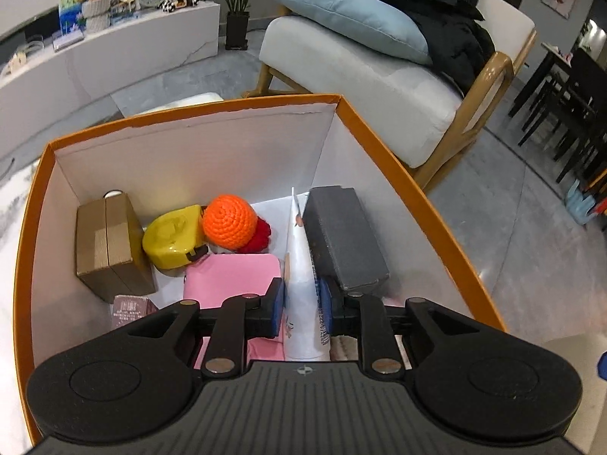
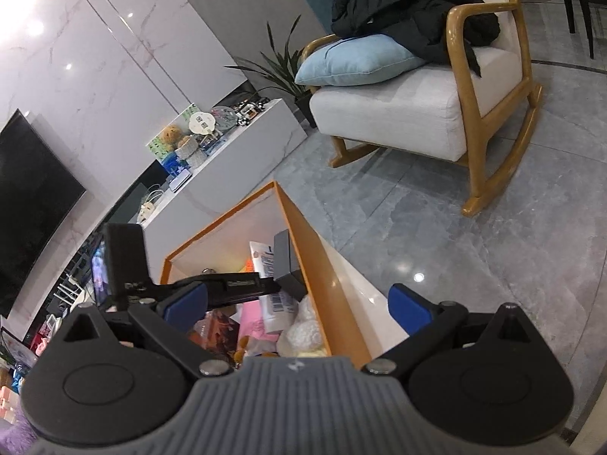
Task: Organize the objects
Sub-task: 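Carry the white lotion tube into the orange box and release it with the left gripper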
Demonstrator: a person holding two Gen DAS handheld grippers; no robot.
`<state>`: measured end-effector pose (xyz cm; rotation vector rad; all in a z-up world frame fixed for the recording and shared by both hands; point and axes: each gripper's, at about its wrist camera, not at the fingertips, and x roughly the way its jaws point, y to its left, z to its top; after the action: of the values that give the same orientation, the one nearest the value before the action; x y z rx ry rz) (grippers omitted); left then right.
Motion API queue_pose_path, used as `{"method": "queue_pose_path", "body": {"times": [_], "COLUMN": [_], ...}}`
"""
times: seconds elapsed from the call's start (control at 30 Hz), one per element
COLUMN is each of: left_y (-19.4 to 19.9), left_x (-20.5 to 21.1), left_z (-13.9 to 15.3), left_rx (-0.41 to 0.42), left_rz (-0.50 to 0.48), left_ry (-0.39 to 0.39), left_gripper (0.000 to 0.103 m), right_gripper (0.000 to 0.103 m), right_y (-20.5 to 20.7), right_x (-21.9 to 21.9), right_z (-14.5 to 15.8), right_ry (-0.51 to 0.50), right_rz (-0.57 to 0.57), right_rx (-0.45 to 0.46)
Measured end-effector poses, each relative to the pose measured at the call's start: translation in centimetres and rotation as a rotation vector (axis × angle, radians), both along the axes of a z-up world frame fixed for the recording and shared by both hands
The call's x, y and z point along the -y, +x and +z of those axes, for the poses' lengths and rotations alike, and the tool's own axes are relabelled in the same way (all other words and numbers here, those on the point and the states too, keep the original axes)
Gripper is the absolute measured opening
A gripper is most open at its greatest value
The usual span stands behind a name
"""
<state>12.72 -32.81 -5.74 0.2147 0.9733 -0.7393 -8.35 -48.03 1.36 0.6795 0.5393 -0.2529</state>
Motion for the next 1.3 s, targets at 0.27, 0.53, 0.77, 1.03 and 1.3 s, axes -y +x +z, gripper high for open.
{"method": "queue_pose_path", "body": {"times": [0.27,0.53,0.77,1.03,1.3], "left_y": [-1.0,0.5,2.0,2.2,3.3], "left_x": [1.9,2.0,1.7,0.9,0.9], "left_z": [-0.2,-0.9,-1.1,0.6,4.2], "left_rx": [0.079,-0.005,-0.121,-0.072,-0.104], "left_rz": [-0.027,0.005,0.097,0.099,0.048], "left_ry": [0.072,0.027,0.018,0.058,-0.068], "left_gripper": [0.024,0.022,0.025,0.076,0.065], "right_gripper": [0.101,0.101,0.101,0.101,0.101], "right_y": [0.3,0.3,0.4,0.1,0.4], "right_x": [-0.4,-0.3,-0.9,-0.6,-1.0], "right_z": [0.1,0.2,0.2,0.3,0.4], "right_ry": [-0.001,0.002,0.002,-0.001,-0.001], "right_rz": [0.01,0.026,0.022,0.013,0.031], "right_rx": [0.002,0.012,0.013,0.013,0.017]}}
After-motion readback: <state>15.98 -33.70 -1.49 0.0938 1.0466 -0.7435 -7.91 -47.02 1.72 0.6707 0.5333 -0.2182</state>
